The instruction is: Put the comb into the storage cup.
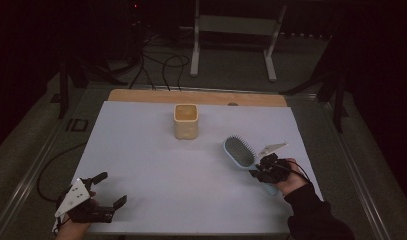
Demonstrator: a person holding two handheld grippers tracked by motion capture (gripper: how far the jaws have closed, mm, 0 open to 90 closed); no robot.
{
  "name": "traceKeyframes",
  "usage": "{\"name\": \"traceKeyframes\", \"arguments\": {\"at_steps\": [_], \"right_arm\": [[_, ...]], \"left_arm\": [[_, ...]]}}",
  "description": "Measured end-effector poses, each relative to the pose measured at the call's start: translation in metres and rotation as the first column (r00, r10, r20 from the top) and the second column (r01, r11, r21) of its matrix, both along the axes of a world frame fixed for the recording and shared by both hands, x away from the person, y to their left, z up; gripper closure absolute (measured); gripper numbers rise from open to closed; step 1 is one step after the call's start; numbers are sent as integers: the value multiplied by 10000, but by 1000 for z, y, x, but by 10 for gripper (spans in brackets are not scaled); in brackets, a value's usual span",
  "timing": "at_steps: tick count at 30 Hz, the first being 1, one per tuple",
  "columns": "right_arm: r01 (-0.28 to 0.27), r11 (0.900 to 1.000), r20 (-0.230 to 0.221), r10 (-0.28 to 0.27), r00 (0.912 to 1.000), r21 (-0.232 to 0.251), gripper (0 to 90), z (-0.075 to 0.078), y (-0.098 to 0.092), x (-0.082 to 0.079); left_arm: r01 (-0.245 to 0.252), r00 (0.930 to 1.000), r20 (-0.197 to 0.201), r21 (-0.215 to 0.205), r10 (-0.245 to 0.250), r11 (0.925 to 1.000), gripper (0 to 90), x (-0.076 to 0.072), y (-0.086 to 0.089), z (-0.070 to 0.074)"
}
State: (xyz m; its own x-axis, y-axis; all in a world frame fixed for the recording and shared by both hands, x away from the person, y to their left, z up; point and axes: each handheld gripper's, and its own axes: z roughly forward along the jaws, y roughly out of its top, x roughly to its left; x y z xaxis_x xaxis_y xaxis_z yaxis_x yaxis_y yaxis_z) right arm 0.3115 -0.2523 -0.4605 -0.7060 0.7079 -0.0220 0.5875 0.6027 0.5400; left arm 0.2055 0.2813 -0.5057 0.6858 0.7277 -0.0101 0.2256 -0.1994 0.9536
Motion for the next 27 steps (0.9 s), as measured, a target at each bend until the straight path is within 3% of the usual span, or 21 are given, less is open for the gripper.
{"name": "traceKeyframes", "arguments": {"at_steps": [5,20,27], "right_arm": [[51,9992,365,-65,9993,385,702,9,6,2],[-187,9962,1266,79,9919,847,701,23,34,10],[-257,9950,1472,114,9890,961,702,29,43,14]], "left_arm": [[5,10000,-2,-5,-5,10000,0,0,0,0],[-28,10000,-82,-54,28,10000,0,1,0,0],[-26,9999,-170,-134,24,9999,0,1,1,0]]}}
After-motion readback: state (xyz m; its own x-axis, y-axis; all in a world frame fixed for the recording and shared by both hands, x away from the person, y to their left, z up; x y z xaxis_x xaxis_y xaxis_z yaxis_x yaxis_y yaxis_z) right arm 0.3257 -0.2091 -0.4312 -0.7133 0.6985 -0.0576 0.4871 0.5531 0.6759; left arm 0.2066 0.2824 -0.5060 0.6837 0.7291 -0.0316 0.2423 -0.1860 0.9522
